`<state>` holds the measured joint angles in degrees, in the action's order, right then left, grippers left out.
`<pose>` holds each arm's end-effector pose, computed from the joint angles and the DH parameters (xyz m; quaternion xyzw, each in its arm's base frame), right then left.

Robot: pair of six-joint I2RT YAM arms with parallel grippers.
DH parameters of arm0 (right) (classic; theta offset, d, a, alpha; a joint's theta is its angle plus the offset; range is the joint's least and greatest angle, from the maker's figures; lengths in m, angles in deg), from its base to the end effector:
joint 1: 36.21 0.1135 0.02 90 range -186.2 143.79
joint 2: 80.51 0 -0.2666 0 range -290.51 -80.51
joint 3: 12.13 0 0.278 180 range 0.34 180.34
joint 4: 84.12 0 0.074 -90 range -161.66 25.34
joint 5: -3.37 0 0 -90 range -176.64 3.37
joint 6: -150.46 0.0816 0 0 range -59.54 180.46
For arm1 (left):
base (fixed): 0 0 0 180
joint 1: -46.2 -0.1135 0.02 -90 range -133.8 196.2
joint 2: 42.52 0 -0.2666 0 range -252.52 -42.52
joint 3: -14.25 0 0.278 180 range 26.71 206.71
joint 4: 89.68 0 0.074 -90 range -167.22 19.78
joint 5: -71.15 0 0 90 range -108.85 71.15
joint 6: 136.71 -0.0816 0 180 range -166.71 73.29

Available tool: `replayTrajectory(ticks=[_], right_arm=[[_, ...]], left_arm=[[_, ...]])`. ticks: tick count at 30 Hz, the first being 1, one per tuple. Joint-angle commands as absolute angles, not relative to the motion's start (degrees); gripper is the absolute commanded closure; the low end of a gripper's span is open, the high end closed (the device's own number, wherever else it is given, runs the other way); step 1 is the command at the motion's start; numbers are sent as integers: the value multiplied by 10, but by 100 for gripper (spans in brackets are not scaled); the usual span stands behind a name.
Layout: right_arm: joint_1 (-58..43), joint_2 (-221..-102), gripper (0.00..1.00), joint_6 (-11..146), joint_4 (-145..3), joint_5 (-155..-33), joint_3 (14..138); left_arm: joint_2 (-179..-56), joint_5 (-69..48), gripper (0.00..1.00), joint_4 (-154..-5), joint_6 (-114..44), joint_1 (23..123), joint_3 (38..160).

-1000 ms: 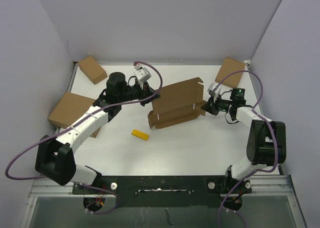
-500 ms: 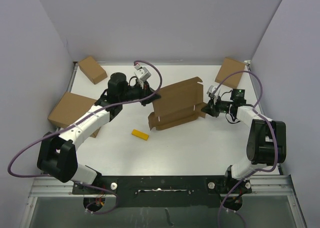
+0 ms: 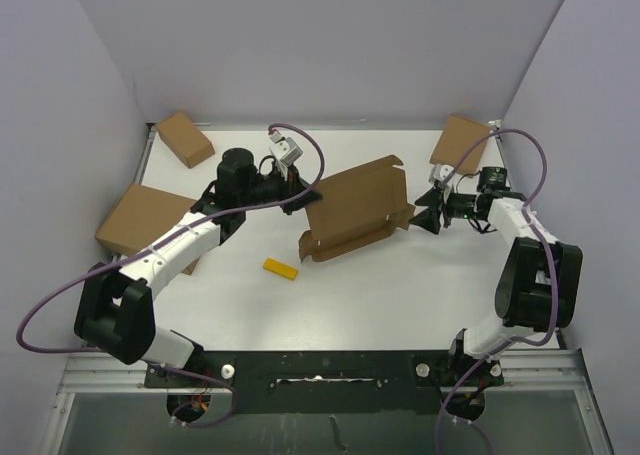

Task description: Fold the paper box

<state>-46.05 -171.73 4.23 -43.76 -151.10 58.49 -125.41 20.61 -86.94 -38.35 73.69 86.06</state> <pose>0.3465 0.0146 0.1868 -0.4454 0.7000 0.3173 0.4593 0.3246 -0.2273 0.2919 0.3285 0.6959 -0.4315 0.4707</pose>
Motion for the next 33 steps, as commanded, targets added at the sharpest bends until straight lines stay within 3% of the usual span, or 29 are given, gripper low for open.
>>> replayTrajectory(ticks=[1, 4, 10, 13, 18, 28, 33], right_arm=[[-484, -1678, 43, -69, -317, -1579, 633], [-503, -1676, 44, -65, -297, -1594, 658], [-500, -1680, 82, 247, -567, -1473, 642], [-477, -1721, 91, 268, -592, -1411, 651], [-440, -1785, 89, 209, -558, -1433, 678], [-435, -1758, 64, -90, -396, -1577, 641], [-432, -1756, 62, -147, -344, -1584, 645]], left_arm=[[-1255, 209, 100, -869, -390, 736, 862], [-1256, 208, 100, -866, -392, 735, 866], [-1257, 209, 100, -862, -394, 734, 868], [-1258, 211, 100, -863, -394, 734, 870], [-1258, 213, 100, -864, -393, 733, 869], [-1261, 217, 100, -873, -392, 729, 867], [-1261, 217, 100, -874, -390, 728, 867]])
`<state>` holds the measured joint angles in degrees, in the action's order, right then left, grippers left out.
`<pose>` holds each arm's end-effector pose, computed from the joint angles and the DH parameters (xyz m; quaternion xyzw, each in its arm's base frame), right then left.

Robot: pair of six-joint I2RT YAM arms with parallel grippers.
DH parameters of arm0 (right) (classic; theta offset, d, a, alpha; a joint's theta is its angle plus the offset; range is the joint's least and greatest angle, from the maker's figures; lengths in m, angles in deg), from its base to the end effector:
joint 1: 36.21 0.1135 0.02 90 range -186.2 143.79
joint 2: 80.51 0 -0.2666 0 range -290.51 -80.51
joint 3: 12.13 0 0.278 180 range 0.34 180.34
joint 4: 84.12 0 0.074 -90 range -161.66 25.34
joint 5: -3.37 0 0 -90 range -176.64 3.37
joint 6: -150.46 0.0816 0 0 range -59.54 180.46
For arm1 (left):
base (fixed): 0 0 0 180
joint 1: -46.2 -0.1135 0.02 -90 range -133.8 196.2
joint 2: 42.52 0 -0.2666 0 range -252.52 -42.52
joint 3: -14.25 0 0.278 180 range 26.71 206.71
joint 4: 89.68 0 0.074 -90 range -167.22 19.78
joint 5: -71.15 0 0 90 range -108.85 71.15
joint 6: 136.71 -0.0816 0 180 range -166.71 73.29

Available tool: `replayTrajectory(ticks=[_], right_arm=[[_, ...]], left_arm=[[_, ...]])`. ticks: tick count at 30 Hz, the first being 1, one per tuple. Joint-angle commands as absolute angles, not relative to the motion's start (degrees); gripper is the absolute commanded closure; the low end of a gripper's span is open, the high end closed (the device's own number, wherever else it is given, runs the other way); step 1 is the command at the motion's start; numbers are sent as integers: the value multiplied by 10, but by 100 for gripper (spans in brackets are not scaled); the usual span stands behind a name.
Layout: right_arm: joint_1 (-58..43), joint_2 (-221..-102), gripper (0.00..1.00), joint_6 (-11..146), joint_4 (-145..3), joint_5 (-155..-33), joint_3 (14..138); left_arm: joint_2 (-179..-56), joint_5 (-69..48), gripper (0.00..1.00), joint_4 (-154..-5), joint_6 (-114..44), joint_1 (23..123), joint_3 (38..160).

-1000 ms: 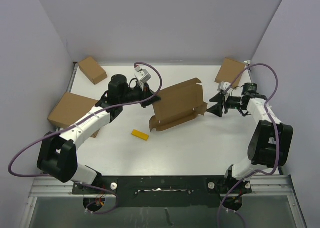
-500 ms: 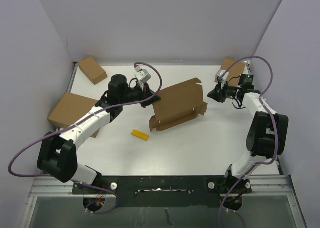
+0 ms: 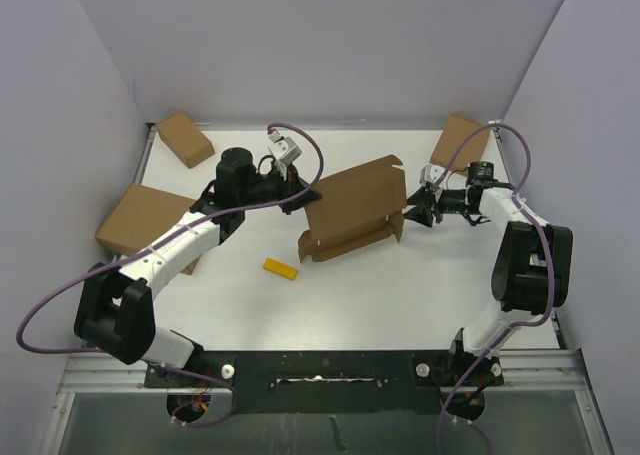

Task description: Fold the paper box

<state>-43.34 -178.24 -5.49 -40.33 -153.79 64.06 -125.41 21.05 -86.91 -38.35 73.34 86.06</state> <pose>0.3651 0.0301 0.1796 -0.5026 0.6510 0.3282 0.4647 0.3254 -0.2256 0.2919 0.3283 0.6957 -0.4325 0.4702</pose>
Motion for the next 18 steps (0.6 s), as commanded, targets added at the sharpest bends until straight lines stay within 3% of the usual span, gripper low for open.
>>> replayTrajectory(ticks=[1, 9, 18], right_arm=[[-431, -1756, 61, -150, -341, -1584, 645], [-422, -1762, 59, -158, -312, -1576, 648], [-404, -1756, 60, -60, -406, -1559, 614]], left_arm=[[-1261, 217, 100, -873, -390, 728, 868], [-1262, 218, 100, -874, -389, 728, 868], [-1265, 222, 100, -878, -386, 728, 865]])
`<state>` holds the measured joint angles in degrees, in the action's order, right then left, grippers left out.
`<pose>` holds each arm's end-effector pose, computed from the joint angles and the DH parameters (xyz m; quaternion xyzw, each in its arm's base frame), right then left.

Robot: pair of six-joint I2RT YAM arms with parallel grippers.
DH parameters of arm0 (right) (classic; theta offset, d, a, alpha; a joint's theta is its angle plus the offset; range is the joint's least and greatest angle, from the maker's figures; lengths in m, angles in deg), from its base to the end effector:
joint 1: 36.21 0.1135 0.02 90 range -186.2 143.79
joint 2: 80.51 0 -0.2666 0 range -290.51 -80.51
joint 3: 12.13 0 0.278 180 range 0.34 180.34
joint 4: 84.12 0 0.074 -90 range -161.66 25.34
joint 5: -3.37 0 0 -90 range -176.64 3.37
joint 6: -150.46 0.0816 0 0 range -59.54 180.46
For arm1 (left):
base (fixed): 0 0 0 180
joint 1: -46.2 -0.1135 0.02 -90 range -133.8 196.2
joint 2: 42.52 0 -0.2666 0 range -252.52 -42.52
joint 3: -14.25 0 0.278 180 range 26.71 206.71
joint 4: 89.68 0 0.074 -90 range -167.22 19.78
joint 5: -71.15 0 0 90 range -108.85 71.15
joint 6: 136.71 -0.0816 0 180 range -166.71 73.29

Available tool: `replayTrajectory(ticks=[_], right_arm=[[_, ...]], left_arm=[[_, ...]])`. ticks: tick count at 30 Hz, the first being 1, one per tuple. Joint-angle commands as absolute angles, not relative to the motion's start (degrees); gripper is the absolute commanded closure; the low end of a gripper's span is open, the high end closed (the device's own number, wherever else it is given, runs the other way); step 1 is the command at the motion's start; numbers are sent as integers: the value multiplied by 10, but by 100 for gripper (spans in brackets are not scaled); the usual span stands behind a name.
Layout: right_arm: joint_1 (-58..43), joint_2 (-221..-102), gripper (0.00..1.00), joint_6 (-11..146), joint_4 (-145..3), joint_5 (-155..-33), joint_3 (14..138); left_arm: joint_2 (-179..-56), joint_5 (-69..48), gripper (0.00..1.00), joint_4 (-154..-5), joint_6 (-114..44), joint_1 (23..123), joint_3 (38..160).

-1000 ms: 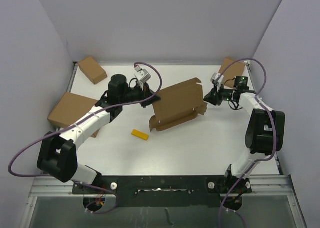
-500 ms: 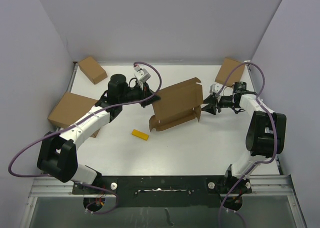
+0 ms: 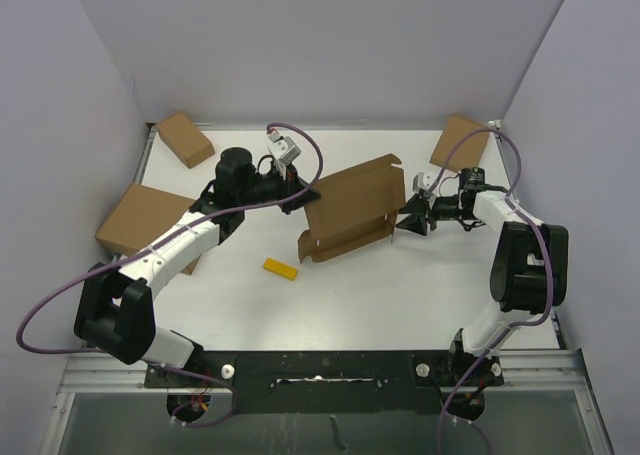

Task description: Fold the paper box

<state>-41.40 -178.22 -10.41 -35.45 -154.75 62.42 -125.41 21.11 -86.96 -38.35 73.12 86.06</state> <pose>0.3494 0.0443 0.1691 -0.5179 0.6394 0.3550 0.4437 0.3262 -0.2244 0.2921 0.3273 0.6959 -0.4320 0.4711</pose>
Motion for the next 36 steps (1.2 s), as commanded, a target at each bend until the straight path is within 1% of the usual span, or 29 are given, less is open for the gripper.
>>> replayTrajectory(ticks=[1, 10, 20, 25, 30, 36], right_arm=[[-402, -1756, 60, -50, -416, -1556, 611], [-383, -1752, 65, 11, -504, -1533, 584], [-368, -1764, 73, 6, -511, -1531, 585], [-361, -1762, 73, 36, -549, -1518, 574], [-354, -1757, 66, 88, -623, -1491, 549], [-353, -1761, 66, 155, -691, -1477, 533]], left_arm=[[-1266, 223, 100, -879, -386, 728, 865], [-1271, 230, 100, -880, -385, 728, 866], [-1276, 235, 100, -882, -381, 726, 866], [-1277, 237, 100, -885, -378, 726, 866], [-1280, 239, 100, -889, -373, 724, 864], [-1283, 245, 100, -901, -360, 720, 861]])
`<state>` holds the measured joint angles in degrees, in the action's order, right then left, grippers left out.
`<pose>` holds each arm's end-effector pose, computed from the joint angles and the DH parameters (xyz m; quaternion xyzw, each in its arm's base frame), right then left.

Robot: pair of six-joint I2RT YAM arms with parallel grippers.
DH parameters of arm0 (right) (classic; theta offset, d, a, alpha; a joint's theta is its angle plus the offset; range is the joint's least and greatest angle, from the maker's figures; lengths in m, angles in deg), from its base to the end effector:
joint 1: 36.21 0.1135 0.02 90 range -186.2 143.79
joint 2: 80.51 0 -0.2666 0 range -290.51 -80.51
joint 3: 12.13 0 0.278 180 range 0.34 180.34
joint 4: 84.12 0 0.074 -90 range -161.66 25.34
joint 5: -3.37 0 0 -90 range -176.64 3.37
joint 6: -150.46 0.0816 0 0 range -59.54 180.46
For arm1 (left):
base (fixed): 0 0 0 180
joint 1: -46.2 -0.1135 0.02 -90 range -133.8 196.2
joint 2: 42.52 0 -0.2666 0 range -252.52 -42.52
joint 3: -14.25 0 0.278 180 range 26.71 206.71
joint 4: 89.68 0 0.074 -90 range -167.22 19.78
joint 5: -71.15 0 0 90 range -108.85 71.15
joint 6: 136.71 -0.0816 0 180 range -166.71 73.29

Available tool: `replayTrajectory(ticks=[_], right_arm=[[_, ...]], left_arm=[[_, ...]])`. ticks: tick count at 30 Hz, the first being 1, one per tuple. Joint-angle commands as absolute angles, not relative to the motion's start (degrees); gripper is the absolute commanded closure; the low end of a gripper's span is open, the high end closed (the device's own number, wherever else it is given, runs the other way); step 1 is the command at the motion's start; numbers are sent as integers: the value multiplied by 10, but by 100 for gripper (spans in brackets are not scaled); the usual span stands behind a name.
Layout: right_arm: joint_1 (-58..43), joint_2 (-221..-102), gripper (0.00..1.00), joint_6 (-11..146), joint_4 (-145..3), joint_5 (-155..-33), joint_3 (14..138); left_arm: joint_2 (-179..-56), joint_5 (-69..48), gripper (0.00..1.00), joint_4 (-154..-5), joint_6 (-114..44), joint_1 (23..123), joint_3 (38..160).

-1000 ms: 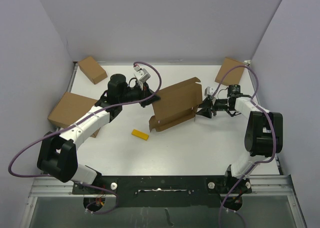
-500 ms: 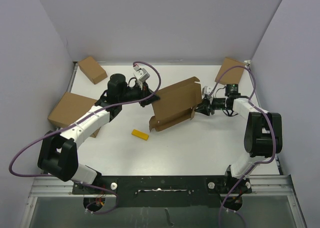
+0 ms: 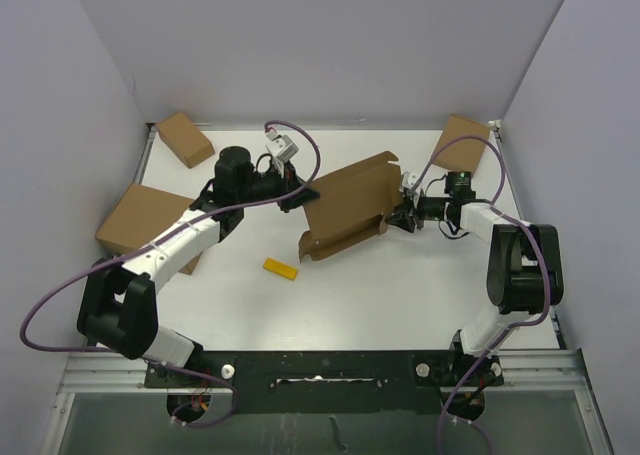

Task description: Fold the paper box

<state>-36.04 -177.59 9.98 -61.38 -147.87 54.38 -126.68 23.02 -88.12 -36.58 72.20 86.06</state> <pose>0.3597 0.0726 0.1459 -0.4943 0.6698 0.3225 0.4507 0.3314 -0.2222 0.2869 0.3196 0.6981 -0.4460 0.4600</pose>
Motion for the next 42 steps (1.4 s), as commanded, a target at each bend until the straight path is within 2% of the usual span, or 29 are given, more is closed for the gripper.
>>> replayTrajectory(ticks=[1, 20, 27, 30, 36, 39, 42], right_arm=[[-353, -1761, 66, 164, -702, -1478, 529], [-339, -1770, 77, 221, -768, -1480, 515], [-337, -1771, 90, 252, -764, -1470, 526], [-337, -1767, 96, 256, -709, -1457, 557], [-344, -1780, 98, 247, -483, -1413, 676], [-347, -1795, 98, 223, -378, -1390, 730], [-347, -1808, 99, 198, -286, -1363, 774]], left_arm=[[-1284, 245, 100, -903, -357, 719, 860], [-1295, 280, 100, -986, -266, 690, 849], [-1298, 284, 100, -1011, -230, 682, 847], [-1298, 277, 100, -1021, -200, 676, 849], [-1288, 247, 100, -1032, -151, 664, 852], [-1284, 238, 88, -1022, -144, 661, 854], [-1281, 239, 71, -1019, -133, 659, 848]])
